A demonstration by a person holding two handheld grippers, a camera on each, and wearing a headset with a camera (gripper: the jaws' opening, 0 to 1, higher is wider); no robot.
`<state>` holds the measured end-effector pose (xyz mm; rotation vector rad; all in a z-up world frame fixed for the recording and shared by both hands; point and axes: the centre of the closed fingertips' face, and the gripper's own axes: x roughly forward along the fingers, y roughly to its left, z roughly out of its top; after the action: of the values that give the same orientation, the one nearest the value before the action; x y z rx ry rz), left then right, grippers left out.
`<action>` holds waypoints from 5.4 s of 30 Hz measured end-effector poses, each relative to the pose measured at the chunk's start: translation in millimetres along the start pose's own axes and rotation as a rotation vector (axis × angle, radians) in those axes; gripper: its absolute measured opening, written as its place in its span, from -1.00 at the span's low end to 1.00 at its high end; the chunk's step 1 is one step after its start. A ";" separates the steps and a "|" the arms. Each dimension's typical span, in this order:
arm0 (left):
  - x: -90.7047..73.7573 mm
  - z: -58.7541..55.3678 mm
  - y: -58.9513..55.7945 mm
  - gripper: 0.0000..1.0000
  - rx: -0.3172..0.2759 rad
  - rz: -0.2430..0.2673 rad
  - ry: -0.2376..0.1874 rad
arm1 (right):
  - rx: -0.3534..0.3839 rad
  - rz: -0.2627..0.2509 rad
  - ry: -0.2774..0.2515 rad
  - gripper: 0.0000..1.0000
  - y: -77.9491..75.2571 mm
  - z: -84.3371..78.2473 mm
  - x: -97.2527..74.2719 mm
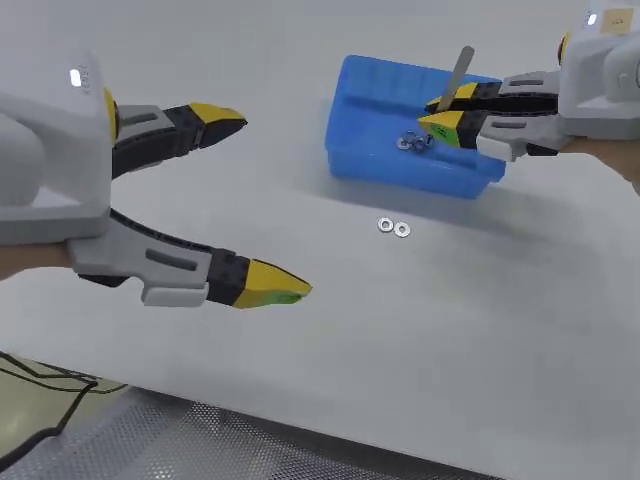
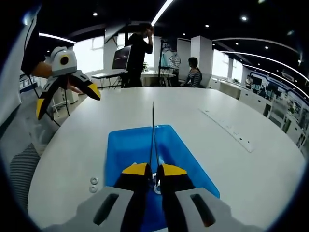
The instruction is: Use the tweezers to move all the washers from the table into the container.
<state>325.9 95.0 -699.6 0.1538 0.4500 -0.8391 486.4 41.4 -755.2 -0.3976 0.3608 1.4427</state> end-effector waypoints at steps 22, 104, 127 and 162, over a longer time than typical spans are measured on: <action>43.2 72.6 37.3 0.84 0.062 -0.039 -0.157 | -0.053 0.023 0.009 -0.85 14.0 18.7 -11.6; 69.0 123.0 38.8 -0.92 0.266 -0.205 -0.302 | -0.065 -0.112 0.011 0.61 48.2 37.9 -40.6; 52.5 104.5 15.1 -0.92 0.238 -0.189 -0.305 | 0.061 -0.100 0.068 1.00 111.0 -15.1 -85.2; 76.3 54.8 -24.4 -0.92 0.221 -0.269 -0.250 | 0.165 0.007 0.056 1.00 156.1 -32.0 -82.7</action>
<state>369.7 10.0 -683.3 0.1914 0.1424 -1.1566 323.1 -33.0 -751.8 -0.3033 0.5229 1.3991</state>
